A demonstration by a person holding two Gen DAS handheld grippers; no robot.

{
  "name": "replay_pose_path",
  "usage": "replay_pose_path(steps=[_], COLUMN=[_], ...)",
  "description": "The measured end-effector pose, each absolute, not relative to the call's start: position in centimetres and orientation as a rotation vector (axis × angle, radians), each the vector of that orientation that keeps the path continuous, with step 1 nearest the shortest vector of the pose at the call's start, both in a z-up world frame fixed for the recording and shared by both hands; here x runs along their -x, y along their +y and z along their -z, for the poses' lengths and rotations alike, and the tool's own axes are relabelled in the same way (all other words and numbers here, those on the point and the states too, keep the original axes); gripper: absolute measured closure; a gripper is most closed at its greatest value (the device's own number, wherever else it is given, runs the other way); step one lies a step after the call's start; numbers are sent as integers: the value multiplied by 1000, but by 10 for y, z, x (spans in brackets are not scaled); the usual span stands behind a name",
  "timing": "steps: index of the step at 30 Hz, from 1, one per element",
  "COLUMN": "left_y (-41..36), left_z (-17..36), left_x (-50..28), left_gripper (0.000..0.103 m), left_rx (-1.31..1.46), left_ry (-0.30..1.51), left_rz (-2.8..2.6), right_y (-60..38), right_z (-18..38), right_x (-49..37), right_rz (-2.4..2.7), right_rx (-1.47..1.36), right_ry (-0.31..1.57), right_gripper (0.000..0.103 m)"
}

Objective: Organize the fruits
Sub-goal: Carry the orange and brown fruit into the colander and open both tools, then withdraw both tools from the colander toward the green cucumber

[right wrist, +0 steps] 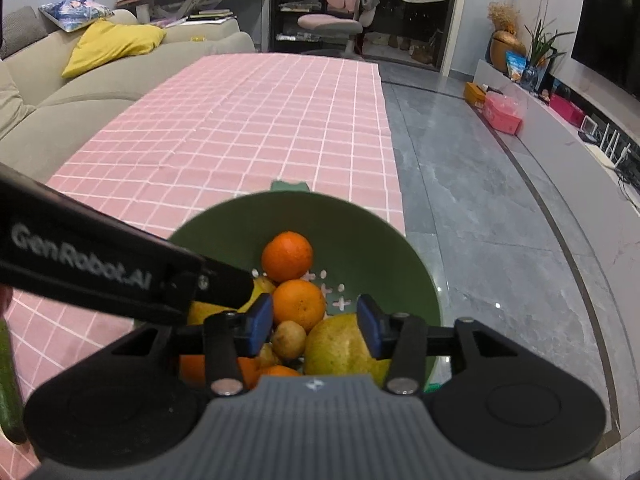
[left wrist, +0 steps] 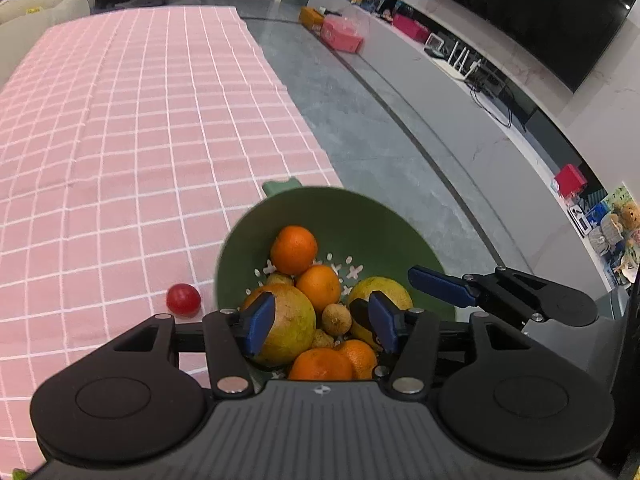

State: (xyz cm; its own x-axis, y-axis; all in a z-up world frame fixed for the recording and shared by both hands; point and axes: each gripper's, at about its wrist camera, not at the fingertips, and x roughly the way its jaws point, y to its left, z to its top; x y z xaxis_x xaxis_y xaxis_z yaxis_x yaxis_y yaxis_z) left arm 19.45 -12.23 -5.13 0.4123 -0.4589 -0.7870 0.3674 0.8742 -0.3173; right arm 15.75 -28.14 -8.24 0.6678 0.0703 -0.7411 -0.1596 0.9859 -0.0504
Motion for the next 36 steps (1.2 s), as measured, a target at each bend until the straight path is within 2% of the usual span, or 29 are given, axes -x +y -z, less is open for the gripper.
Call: replay_pose_path(steps=[4, 16, 27, 36], left_y=[-114, -89, -58, -8], left_z=[36, 9, -10, 2], left_x=[-187, -155, -125, -94], left_gripper=[39, 39, 39, 39], left_rx=[94, 9, -27, -11], left_ry=[980, 906, 870, 955], left_rz=[509, 449, 356, 222], right_y=[-279, -264, -239, -212], right_z=[72, 46, 36, 45], right_x=[-151, -122, -99, -88], right_rz=[-136, -188, -268, -359], right_rx=[109, 59, 72, 70], right_ry=[799, 736, 711, 778], right_gripper=[50, 42, 41, 40])
